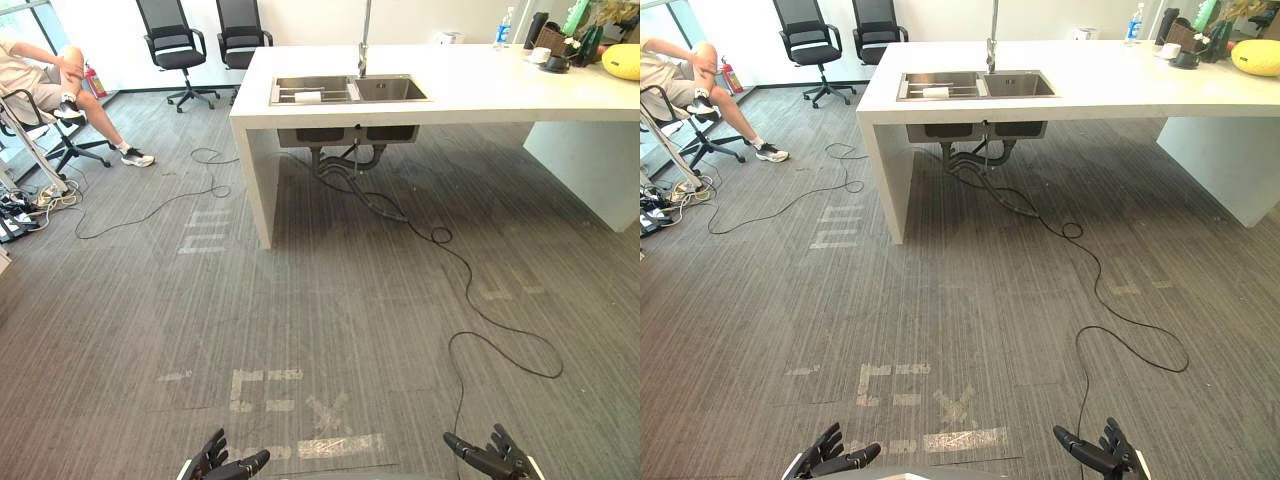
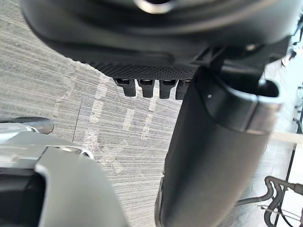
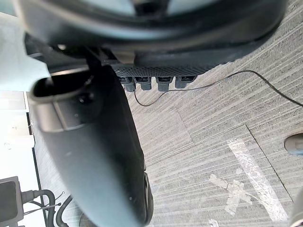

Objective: Walk over to the sink, pick up the cup, carry it to the dishwasher, place the cup inside the dishwasher, then close the dishwasher door

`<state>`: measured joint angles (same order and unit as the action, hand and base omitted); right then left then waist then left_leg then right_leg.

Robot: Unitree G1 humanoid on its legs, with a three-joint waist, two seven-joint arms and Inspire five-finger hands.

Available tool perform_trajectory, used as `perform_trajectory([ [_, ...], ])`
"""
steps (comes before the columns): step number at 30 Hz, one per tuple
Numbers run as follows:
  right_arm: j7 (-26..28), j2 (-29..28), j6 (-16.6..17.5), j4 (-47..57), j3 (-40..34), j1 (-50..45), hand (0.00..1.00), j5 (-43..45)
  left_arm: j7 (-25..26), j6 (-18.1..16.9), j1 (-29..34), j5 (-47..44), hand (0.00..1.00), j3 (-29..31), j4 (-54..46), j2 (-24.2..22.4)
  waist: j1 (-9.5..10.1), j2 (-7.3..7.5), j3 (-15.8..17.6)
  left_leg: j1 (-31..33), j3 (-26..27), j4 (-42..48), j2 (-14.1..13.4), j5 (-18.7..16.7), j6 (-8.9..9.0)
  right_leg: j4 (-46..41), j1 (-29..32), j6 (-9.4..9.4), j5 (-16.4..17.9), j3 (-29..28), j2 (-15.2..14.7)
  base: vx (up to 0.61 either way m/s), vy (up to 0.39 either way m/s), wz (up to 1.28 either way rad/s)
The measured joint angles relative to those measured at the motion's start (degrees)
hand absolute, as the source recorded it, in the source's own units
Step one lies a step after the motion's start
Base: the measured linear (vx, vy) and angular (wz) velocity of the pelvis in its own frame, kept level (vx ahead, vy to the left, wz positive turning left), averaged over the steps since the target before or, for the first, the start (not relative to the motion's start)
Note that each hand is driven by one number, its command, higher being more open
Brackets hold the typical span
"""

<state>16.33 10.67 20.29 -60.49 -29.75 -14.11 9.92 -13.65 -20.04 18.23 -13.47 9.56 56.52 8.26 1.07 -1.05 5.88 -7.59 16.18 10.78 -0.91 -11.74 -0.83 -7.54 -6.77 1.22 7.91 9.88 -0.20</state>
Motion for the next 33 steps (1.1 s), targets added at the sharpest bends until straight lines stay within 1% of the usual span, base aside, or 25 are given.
perform_trajectory([
  [1,-0.1,-0.1,0.0,0.1,-0.4,0.0,1.00,0.0,0.1,-0.1,0.0,0.2,1.00,-0.3,-0.1,-0.2,0.07,0.02,0.1,0.3,0.0,1.0,0.0,-0.7,-0.21,-2.2,0.8,0.22,1.3,0.4,-0.5,0.02,0.035,0.05],
  [3,-0.4,-1.1,0.4,0.6,-1.5,-0.2,1.00,0.2,1.4,-0.2,-0.1,0.2,1.00,-2.9,-0.7,-0.3,0.48,0.58,0.6,1.6,0.1,5.8,0.6,-4.0,-1.41,-13.4,4.8,2.57,7.4,2.2,-3.6,0.04,0.060,0.03],
  [4,-0.5,-1.3,0.4,0.6,-1.4,-0.1,1.00,0.1,1.8,-0.2,-0.2,0.2,1.00,-3.6,-1.0,-0.3,0.59,0.84,1.0,1.7,0.0,6.7,0.8,-4.6,-1.85,-17.0,5.8,3.47,8.4,2.6,-4.5,0.05,0.058,-0.07],
  [6,-0.3,-2.7,0.4,0.8,-1.1,0.1,1.00,0.1,2.7,-0.2,0.0,0.2,1.00,-5.2,-2.9,0.0,1.40,1.73,1.7,1.9,0.3,9.6,1.5,-6.7,-2.63,-35.0,13.9,3.75,8.3,5.6,-9.3,0.07,0.041,-0.03],
  [8,-0.1,-3.6,0.4,1.1,-1.0,0.1,1.00,0.0,3.7,-0.1,-0.3,0.1,1.00,-5.7,-4.4,0.2,1.49,2.35,3.2,0.3,-0.2,10.2,1.7,-7.7,-3.00,-42.5,17.0,4.06,8.6,6.6,-11.9,0.12,-0.004,0.11],
  [10,0.2,-4.1,0.4,1.4,-0.8,0.2,1.00,0.0,4.6,0.0,-1.0,0.1,1.00,-5.7,-5.1,0.1,1.51,2.00,4.3,-1.4,-1.5,10.2,0.3,-8.3,-2.27,-39.9,17.6,4.35,9.3,8.8,-13.3,0.18,-0.058,0.24],
  [12,0.5,-4.4,0.5,1.5,-0.6,0.2,1.00,0.1,4.9,0.0,-1.5,-0.1,1.00,-5.5,-5.6,0.3,1.56,1.77,4.8,-1.8,-2.3,10.2,-1.8,-8.8,-1.20,-34.4,18.3,4.40,9.2,10.4,-13.1,0.16,-0.108,0.23],
  [13,1.0,-4.7,1.1,1.6,-0.1,0.2,1.00,0.1,4.9,-0.1,-1.6,-0.1,1.00,-5.4,-6.4,0.8,2.05,1.60,4.9,-1.9,-2.6,10.4,-3.5,-9.4,0.06,-28.6,18.7,4.52,8.5,11.0,-12.8,0.15,-0.127,0.09],
  [14,1.4,-5.2,2.1,1.8,0.0,0.1,1.00,0.1,4.9,-0.3,-1.9,-0.1,1.00,-5.4,-6.7,1.3,2.50,2.14,5.1,-1.9,-2.9,10.9,-4.5,-10.0,1.25,-23.5,19.0,4.46,6.1,10.8,-12.7,0.27,-0.264,0.07],
  [15,1.8,-6.0,3.1,2.4,0.1,0.0,1.00,0.2,4.9,-0.3,-2.0,-0.1,1.00,-5.1,-6.7,2.1,2.81,3.11,5.1,-1.8,-3.3,12.2,-5.5,-11.2,3.04,-20.0,18.8,3.93,-0.7,11.0,-12.9,0.26,-0.266,0.03],
  [16,1.8,-6.3,3.5,2.5,0.2,0.0,1.00,0.2,4.9,-0.3,-1.9,-0.1,1.00,-4.9,-6.5,2.2,2.87,3.42,4.9,-1.9,-3.4,12.8,-6.3,-11.9,3.94,-20.1,18.7,1.83,-3.3,11.6,-12.6,0.28,-0.291,0.09],
  [17,1.9,-6.5,3.7,2.7,0.4,0.4,1.00,0.2,4.9,-0.3,-2.1,-0.1,1.00,-4.7,-6.1,1.8,2.60,3.14,4.9,-2.3,-3.9,13.2,-8.0,-12.4,4.84,-22.4,18.6,0.52,-1.9,12.4,-11.6,0.27,-0.285,0.13],
  [18,2.1,-6.6,3.8,3.0,0.6,0.8,1.00,0.2,4.7,-0.3,-2.4,0.0,1.00,-4.8,-6.1,1.4,2.68,2.98,5.0,-3.3,-4.3,12.8,-8.6,-12.3,5.38,-24.9,18.6,0.15,1.6,12.7,-11.6,0.26,-0.264,0.16],
  [20,2.1,-6.5,3.7,3.0,0.8,1.5,1.00,0.2,4.7,-0.3,-2.4,-0.1,1.00,-4.7,-6.1,-0.1,2.75,2.50,4.6,-3.6,-4.4,14.7,-9.4,-11.9,6.04,-27.6,18.4,-0.05,5.4,12.8,-11.4,0.28,-0.248,0.05],
  [21,2.1,-6.1,3.4,2.6,0.8,2.5,1.00,0.2,4.6,-0.3,-2.4,-0.1,1.00,-4.7,-5.7,-1.1,2.75,1.56,3.6,-1.7,-4.7,19.4,-10.9,-11.6,5.86,-27.5,17.8,0.07,7.1,13.5,-10.2,0.25,-0.209,0.00],
  [22,2.1,-6.0,3.2,2.4,0.9,3.0,1.00,0.2,4.6,-0.3,-2.4,-0.1,1.00,-5.0,-5.3,-1.4,2.75,1.02,3.2,-0.2,-4.7,22.4,-11.9,-10.9,5.40,-27.1,17.5,-0.39,7.6,13.7,-9.6,0.25,-0.202,0.06],
  [23,2.0,-5.6,2.4,2.1,1.4,3.6,1.00,0.2,4.4,-0.3,-2.6,0.0,1.00,-5.5,-4.2,-1.6,2.31,0.11,2.3,4.0,-4.5,29.9,-14.4,-8.1,3.59,-25.6,16.5,-0.36,7.9,14.7,-8.4,0.24,-0.187,0.19],
  [24,1.8,-5.0,1.8,1.3,2.2,4.0,1.00,0.2,4.3,-0.2,-2.6,0.0,1.00,-5.6,-3.6,-1.6,1.66,-0.77,2.1,7.3,-3.8,36.2,-17.2,-3.8,2.73,-22.4,14.2,-0.75,8.0,15.9,-6.8,0.24,-0.170,0.26],
  [25,1.6,-4.8,1.3,1.1,2.6,4.3,1.00,0.2,4.3,-0.2,-2.8,0.0,1.00,-5.6,-3.2,-1.6,1.66,-0.75,2.2,8.8,-3.3,39.1,-18.2,-3.4,2.17,-20.7,12.7,-1.43,7.7,16.3,-6.2,0.27,-0.124,0.29],
  [26,1.0,-4.0,0.9,0.0,3.0,4.7,1.00,0.2,4.3,-0.1,-3.3,0.0,1.00,-5.6,-2.0,-1.8,1.62,-1.12,2.4,11.0,-2.0,41.1,-18.3,-4.7,2.31,-17.4,10.0,-2.48,6.7,16.8,-5.6,0.28,-0.081,0.23],
  [28,0.4,-3.0,0.6,-1.1,3.1,5.0,1.00,0.2,4.0,0.1,-3.5,-0.1,1.00,-5.6,-1.8,-1.8,1.42,-0.75,2.8,13.6,0.7,36.7,-15.3,-7.4,2.47,-12.6,6.2,-1.35,4.7,17.0,-5.9,0.28,-0.051,0.25],
  [29,-0.2,-2.7,0.6,-1.2,2.9,5.0,1.00,0.6,3.8,0.1,-3.7,-0.2,1.00,-5.6,-2.0,-1.6,1.42,-0.30,3.2,14.9,2.1,29.8,-11.5,-8.1,2.22,-10.4,3.9,-0.58,4.1,17.3,-7.2,0.32,0.016,0.31],
  [30,-0.8,-2.5,0.7,-0.9,2.4,5.0,1.00,1.4,3.8,0.1,-3.9,-0.4,1.00,-5.5,-2.5,-1.6,1.28,-0.16,3.5,16.9,2.8,22.1,-7.7,-7.5,2.46,-8.9,2.2,0.05,3.9,17.5,-8.6,0.36,0.071,0.33],
  [31,-1.3,-2.4,1.1,-0.7,2.0,4.9,1.00,1.8,3.8,0.0,-4.0,-1.2,1.00,-5.4,-3.1,-1.8,1.41,-0.22,3.6,19.5,3.6,14.9,-5.1,-4.9,2.62,-7.7,0.8,0.57,4.6,17.4,-9.7,0.26,0.073,0.23],
  [33,-1.6,-2.4,1.3,0.3,2.4,4.5,1.00,1.8,3.9,0.0,-4.0,-1.2,1.00,-5.1,-3.8,-2.1,1.98,-0.62,3.9,22.0,3.7,9.6,-4.3,-0.4,2.62,-7.3,-0.6,1.94,5.5,17.1,-10.2,0.24,0.116,-0.09],
])
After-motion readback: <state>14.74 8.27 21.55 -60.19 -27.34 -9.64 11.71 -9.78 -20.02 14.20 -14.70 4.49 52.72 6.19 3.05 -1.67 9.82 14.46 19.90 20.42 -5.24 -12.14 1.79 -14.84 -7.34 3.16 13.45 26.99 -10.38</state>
